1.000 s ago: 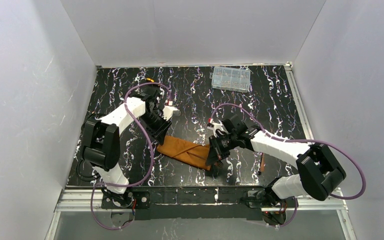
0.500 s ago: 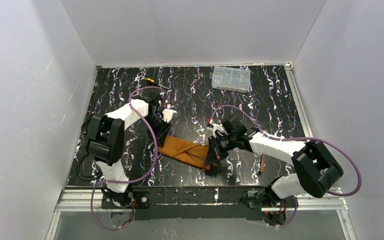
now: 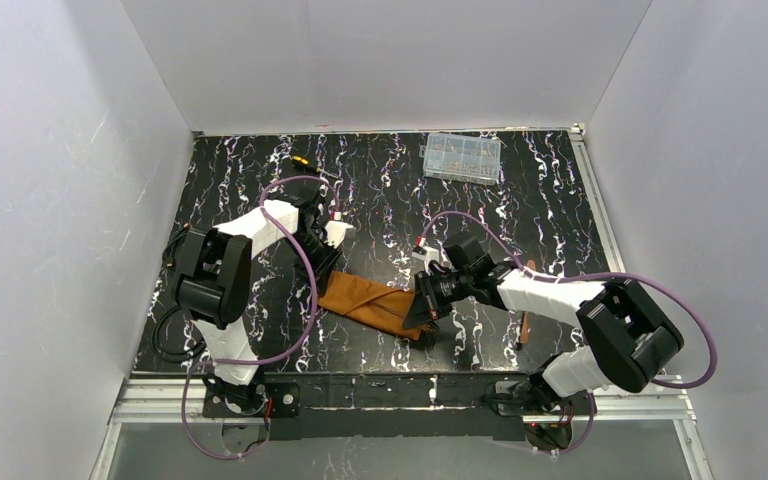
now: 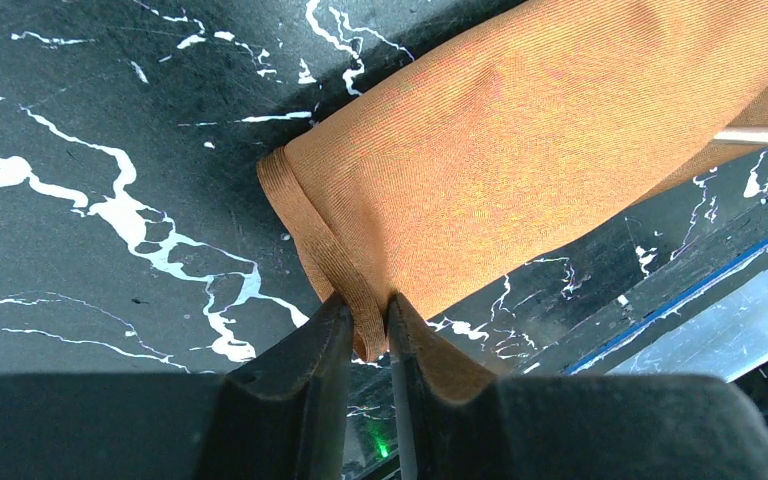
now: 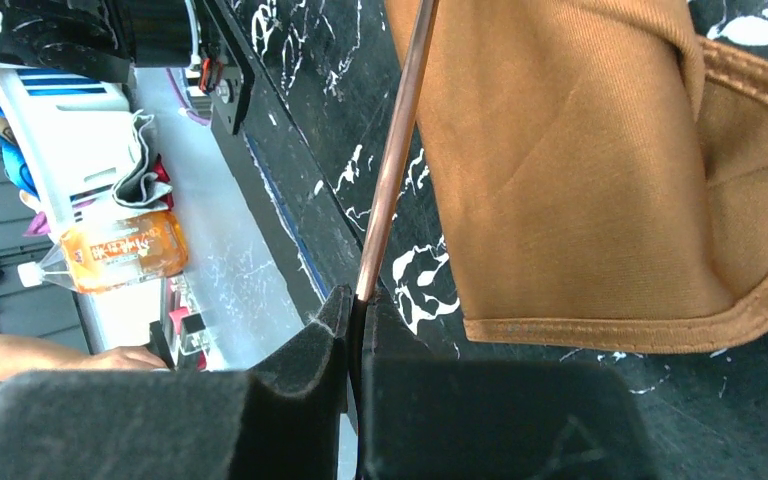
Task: Fold the napkin into a case and place the utensils inside
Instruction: Insert the fork into the folded napkin.
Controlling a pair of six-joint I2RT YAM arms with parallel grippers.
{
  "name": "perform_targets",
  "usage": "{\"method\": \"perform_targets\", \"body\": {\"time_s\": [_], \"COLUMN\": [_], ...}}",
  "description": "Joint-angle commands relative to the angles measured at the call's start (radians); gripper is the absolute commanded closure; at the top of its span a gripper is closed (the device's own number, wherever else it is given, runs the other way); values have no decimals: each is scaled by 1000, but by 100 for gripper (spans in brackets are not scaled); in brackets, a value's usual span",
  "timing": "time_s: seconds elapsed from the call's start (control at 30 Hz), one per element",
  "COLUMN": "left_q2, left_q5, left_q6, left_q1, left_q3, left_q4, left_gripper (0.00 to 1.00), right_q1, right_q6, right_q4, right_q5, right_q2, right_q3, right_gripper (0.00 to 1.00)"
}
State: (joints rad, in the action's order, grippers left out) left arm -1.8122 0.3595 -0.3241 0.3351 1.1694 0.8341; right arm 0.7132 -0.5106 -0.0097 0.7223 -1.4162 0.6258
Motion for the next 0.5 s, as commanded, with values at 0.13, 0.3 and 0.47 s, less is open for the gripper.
{"method": "perform_targets", "body": {"time_s": [0.13, 0.3, 0.47], "left_q2": [-3, -15, -24], "left_q5": [32, 49, 56], "left_q6": [-16, -16, -23], "left_q1": [-2, -3, -2], "left_q3": [-9, 3, 7], "left_q4": [28, 38, 48], "left_gripper": [82, 82, 83], "right_q1": [-3, -3, -1], "right_q6": [-15, -5, 4], "right_q4": [211, 253, 335], "right_q5": [52, 53, 40], "right_q2": [-52, -116, -137], "right_q3": [-26, -25, -49], "right_gripper": [99, 99, 99]}}
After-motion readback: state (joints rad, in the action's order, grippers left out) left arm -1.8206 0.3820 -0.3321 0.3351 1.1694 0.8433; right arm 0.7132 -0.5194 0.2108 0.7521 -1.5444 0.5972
